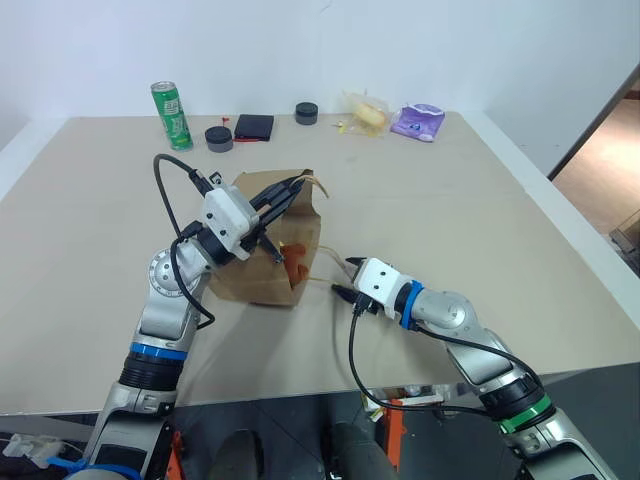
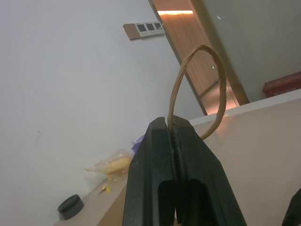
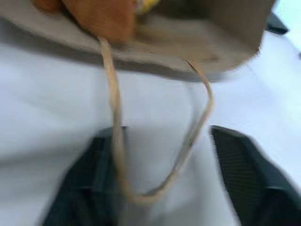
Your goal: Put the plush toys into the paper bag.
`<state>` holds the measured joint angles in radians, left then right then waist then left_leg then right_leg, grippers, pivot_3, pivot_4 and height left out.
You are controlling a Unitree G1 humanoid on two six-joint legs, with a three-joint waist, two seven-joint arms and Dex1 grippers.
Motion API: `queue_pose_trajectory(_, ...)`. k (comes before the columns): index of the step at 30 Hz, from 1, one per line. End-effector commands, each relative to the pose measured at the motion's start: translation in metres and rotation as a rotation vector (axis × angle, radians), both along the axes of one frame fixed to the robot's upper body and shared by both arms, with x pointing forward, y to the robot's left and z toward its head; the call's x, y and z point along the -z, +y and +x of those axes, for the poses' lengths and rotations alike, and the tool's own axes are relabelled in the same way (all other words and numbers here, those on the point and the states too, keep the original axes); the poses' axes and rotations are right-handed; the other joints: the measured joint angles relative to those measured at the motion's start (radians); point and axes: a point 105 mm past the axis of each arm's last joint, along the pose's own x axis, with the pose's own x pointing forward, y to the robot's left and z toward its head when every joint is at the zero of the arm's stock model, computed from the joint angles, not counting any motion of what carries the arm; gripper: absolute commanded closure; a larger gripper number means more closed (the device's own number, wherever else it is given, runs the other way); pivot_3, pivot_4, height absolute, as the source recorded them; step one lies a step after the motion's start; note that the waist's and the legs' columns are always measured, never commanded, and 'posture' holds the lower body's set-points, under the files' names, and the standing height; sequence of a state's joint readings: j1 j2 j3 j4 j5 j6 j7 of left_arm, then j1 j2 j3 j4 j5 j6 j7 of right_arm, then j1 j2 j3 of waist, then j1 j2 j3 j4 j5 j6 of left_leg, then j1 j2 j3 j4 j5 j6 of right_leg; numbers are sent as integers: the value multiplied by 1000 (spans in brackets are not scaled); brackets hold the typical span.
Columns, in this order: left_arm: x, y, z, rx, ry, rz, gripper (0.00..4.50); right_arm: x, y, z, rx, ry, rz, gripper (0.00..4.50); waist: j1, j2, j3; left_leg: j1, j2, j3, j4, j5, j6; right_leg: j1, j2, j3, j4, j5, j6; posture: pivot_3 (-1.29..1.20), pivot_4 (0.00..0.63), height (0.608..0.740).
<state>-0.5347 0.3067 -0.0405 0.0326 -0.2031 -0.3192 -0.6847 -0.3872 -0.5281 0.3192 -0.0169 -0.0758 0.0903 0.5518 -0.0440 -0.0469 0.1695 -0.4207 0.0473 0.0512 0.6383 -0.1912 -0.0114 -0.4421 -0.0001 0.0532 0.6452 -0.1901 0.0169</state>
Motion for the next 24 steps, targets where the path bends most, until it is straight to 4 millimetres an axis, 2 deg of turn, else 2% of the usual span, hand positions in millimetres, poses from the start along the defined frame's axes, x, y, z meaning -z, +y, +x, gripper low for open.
queue_pose_trajectory(1, -12, 4, -5, -4, -46, -12, 4500, -48, -4, -3, -26, -205, 80, 3423, 1, 0, 0, 0, 0, 0, 0, 0, 0, 0, 0, 0, 0, 0, 0, 0, 150, 740)
queue_pose_trajectory(3, -13, 5, -4, -10, -44, -16, 4500, -64, -5, -8, -49, -277, 97, 4469, 1, 0, 0, 0, 0, 0, 0, 0, 0, 0, 0, 0, 0, 0, 1, 0, 150, 740)
queue_pose_trajectory(9, -19, 15, 3, -49, -23, -63, 4500, -123, -2, -21, -89, -430, 202, 4469, 1, 0, 0, 1, 1, 0, -1, 0, 0, 0, 1, 0, 0, 0, 0, 0, 150, 740)
queue_pose_trajectory(14, -16, 19, 7, -73, 2, -86, 4500, -152, 11, -28, -126, -490, 227, 4469, 1, 0, 0, 1, 1, -1, 0, 0, 0, 0, 1, 0, 0, 0, 0, 0, 150, 740)
queue_pose_trajectory(18, -15, 23, 8, -93, 9, -104, 4500, -166, 23, -29, -151, -520, 250, 4469, 1, 0, 0, 0, 1, 0, 0, 0, 0, 0, 0, 0, 0, 0, 0, 0, 150, 740)
queue_pose_trajectory(21, -14, 35, 13, -139, 42, -141, 4500, -156, 33, -28, -172, -490, 236, 4469, 1, 0, 0, 0, 1, 0, -1, 0, 0, 0, 0, 0, 0, 0, 0, 0, 150, 740)
queue_pose_trajectory(24, -14, 53, 18, -177, 146, -230, 4500, -152, 38, -29, -182, -469, 255, 4469, -2, 0, 0, 1, 1, 0, -1, 0, 0, 0, 1, 0, 0, 0, 0, 0, 150, 740)
